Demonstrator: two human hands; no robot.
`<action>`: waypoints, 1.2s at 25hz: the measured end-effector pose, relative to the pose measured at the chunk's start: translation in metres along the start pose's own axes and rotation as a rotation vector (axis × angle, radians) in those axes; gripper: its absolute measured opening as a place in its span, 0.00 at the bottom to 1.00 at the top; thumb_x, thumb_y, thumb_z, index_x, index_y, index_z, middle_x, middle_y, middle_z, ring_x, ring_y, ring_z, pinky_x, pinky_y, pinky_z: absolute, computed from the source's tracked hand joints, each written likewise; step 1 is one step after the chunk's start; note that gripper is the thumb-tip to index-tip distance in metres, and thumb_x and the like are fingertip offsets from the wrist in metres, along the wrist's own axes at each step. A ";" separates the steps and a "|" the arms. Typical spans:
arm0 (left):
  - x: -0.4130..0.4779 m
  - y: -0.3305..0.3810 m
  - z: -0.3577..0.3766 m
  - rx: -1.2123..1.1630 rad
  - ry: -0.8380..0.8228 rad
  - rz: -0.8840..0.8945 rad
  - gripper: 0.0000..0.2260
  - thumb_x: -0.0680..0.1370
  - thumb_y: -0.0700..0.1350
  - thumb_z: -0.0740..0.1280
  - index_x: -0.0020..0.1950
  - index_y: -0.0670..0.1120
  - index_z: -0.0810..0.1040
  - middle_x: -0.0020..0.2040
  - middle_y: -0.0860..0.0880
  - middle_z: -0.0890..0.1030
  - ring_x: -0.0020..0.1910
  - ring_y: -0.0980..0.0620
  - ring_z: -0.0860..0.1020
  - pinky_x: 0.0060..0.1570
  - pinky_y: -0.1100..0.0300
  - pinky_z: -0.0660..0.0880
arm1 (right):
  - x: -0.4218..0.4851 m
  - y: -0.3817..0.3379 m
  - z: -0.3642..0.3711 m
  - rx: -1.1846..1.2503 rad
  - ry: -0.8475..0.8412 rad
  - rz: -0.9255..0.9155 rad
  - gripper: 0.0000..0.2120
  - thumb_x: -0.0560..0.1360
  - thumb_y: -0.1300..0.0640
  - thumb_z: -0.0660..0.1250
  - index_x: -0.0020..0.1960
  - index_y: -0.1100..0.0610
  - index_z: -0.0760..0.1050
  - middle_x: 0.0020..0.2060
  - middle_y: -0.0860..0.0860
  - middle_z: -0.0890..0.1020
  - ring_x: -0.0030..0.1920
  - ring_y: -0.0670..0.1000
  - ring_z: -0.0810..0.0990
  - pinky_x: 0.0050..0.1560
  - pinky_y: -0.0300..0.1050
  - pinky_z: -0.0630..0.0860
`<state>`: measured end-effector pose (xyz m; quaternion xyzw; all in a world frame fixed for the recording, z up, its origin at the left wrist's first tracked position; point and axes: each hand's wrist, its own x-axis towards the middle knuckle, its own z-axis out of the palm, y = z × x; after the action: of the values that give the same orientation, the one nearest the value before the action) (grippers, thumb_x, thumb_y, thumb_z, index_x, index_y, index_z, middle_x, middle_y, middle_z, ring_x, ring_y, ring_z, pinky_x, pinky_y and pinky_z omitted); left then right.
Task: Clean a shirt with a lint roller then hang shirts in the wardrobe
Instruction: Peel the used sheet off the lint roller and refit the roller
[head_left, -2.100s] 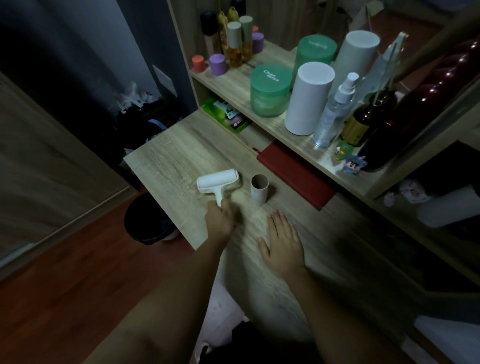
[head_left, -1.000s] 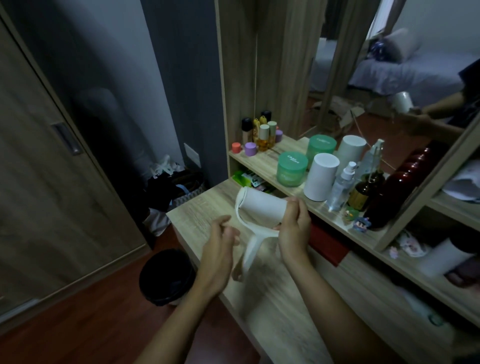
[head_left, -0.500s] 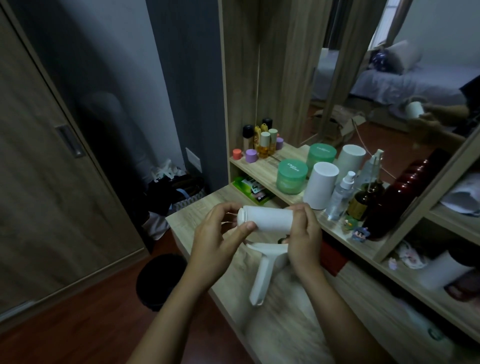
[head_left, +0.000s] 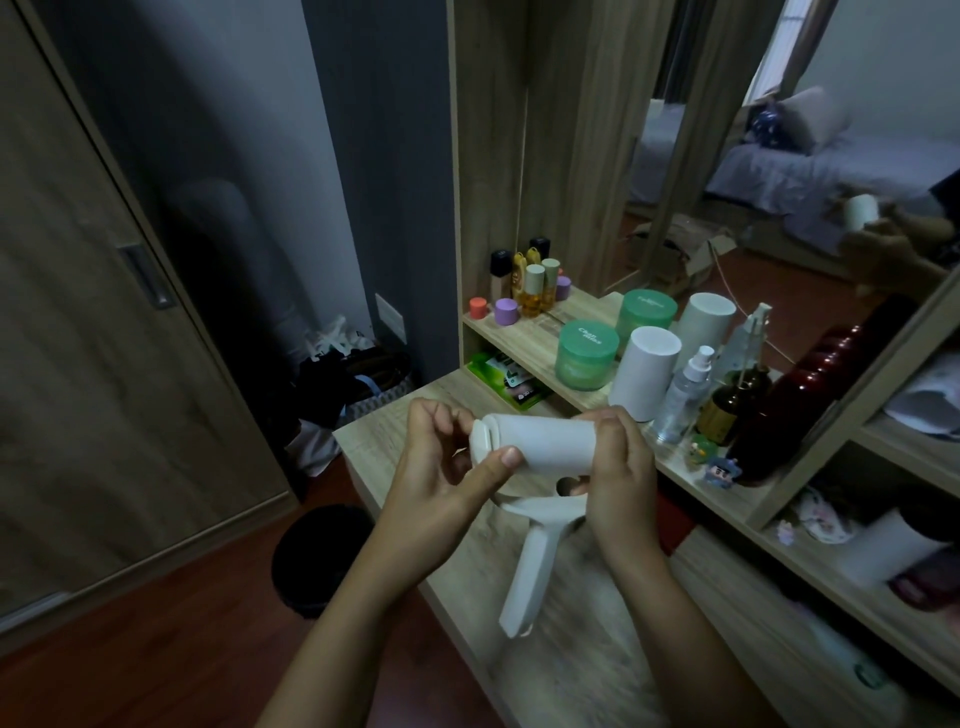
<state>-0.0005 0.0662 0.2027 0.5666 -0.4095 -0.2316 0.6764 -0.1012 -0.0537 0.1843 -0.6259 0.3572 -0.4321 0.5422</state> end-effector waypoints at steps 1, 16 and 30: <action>-0.002 0.000 0.002 0.009 0.012 0.003 0.14 0.67 0.52 0.70 0.39 0.59 0.64 0.44 0.51 0.69 0.40 0.57 0.70 0.36 0.60 0.71 | -0.001 -0.001 0.000 -0.001 0.001 0.003 0.12 0.70 0.49 0.52 0.40 0.51 0.72 0.40 0.47 0.76 0.41 0.47 0.76 0.30 0.47 0.73; -0.012 0.004 0.008 -0.018 0.012 -0.142 0.23 0.73 0.50 0.68 0.65 0.62 0.65 0.60 0.55 0.73 0.45 0.53 0.82 0.46 0.57 0.80 | -0.008 -0.003 -0.009 -0.101 0.042 -0.136 0.14 0.68 0.41 0.51 0.38 0.49 0.70 0.36 0.46 0.76 0.38 0.40 0.76 0.31 0.46 0.74; -0.004 0.000 0.024 0.135 0.164 -0.109 0.16 0.71 0.54 0.63 0.59 0.60 0.74 0.36 0.63 0.79 0.24 0.59 0.75 0.28 0.65 0.73 | -0.014 0.006 -0.007 -0.120 0.018 -0.082 0.16 0.66 0.39 0.49 0.39 0.48 0.70 0.37 0.46 0.76 0.37 0.37 0.77 0.31 0.42 0.73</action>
<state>-0.0224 0.0557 0.2022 0.6494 -0.3360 -0.1927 0.6544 -0.1123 -0.0445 0.1762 -0.6675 0.3613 -0.4375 0.4822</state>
